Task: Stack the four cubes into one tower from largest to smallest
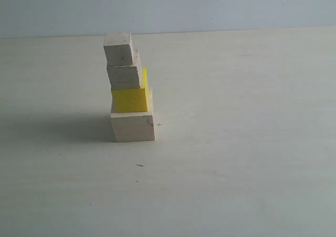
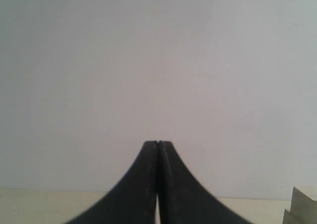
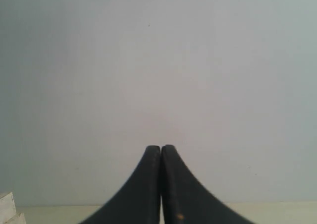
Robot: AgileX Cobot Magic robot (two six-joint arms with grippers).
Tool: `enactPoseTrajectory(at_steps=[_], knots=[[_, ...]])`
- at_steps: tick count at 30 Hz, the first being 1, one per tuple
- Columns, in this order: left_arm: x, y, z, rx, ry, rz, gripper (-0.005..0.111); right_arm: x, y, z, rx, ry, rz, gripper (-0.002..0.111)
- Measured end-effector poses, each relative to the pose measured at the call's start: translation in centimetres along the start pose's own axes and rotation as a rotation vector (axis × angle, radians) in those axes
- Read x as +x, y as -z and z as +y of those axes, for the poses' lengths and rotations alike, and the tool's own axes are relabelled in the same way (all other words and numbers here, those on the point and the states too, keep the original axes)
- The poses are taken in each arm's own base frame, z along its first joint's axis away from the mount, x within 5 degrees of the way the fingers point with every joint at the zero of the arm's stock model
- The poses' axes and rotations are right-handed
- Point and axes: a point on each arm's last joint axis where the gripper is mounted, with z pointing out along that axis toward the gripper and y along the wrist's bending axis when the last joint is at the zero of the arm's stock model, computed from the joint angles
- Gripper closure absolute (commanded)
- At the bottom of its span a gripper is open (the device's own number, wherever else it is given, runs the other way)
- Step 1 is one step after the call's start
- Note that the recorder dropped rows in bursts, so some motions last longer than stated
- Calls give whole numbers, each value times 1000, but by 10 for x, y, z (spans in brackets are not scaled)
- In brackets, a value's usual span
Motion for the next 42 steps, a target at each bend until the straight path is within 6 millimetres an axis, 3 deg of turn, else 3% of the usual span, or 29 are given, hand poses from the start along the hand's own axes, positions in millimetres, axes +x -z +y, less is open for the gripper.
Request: enactPoseTrajectory(at_steps=[14, 19, 22, 27, 42], knots=[[0, 0, 0, 0, -4, 0, 107, 0, 0, 0, 0, 0, 0, 108], [1, 0, -8, 83, -164, -1, 107, 0, 0, 0, 0, 0, 0, 108], [16, 0, -7, 93, -153, 86, 107, 0, 0, 0, 0, 0, 0, 108], [51, 6, -5, 91, -134, 395, 107, 0, 0, 0, 0, 0, 0, 108], [89, 12, 8, -112, -89, 527, 107, 0, 0, 0, 0, 0, 0, 108]])
